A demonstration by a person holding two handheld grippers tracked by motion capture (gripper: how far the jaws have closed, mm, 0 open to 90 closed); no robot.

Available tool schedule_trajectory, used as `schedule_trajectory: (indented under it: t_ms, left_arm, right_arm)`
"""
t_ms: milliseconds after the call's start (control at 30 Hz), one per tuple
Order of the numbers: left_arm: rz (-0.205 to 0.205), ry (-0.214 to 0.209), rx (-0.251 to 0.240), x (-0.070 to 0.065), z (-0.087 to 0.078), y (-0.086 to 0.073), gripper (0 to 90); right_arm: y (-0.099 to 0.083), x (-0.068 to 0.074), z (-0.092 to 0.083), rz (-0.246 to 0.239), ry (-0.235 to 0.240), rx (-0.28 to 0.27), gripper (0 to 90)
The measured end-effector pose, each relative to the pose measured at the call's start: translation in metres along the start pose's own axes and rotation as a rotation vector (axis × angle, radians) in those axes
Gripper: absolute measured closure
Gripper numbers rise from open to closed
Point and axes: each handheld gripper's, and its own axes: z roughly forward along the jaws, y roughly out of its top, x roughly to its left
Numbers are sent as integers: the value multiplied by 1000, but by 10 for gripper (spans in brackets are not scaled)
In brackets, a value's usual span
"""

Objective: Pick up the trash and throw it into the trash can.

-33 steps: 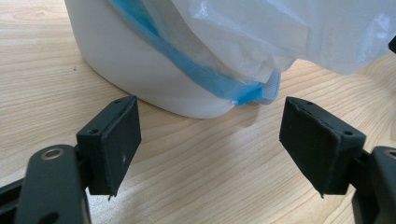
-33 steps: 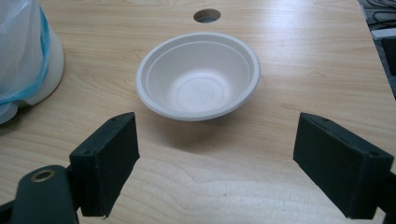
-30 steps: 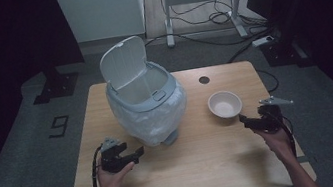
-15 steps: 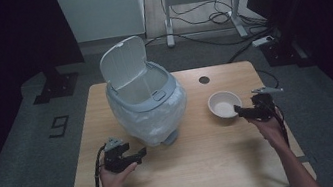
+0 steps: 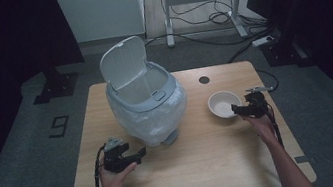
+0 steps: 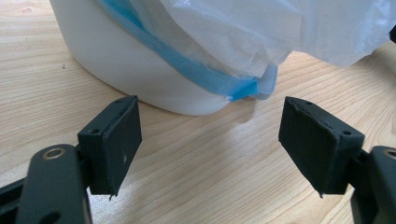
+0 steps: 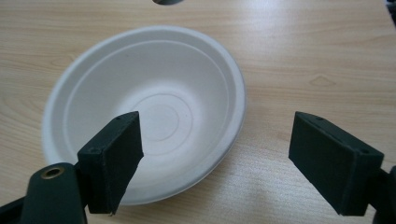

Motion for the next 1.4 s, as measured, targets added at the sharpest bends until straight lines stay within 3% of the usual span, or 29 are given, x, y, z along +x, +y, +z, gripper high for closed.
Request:
schedule_trajectory:
  t_ms: [300, 467, 700, 833, 1000, 1400]
  left_arm:
    - [15, 13, 10, -1, 1, 0, 220]
    - [19, 22, -7, -2, -1, 0, 235]
    - [21, 25, -11, -3, -2, 1, 239]
    - [27, 30, -12, -4, -1, 0, 241]
    - [29, 33, -40, -4, -3, 1, 257]
    - [30, 29, -33, -4, 0, 1, 257]
  right_arm:
    - [-3, -7, 17, 61, 23, 26, 229]
    - [-6, -12, 23, 93, 19, 44, 348]
    - [-9, -14, 20, 44, 5, 52, 582]
    - [-8, -16, 14, 25, 24, 51, 700]
    - [-5, -15, 2, 31, 71, 9, 802]
    - [5, -4, -38, -30, 126, -159, 834]
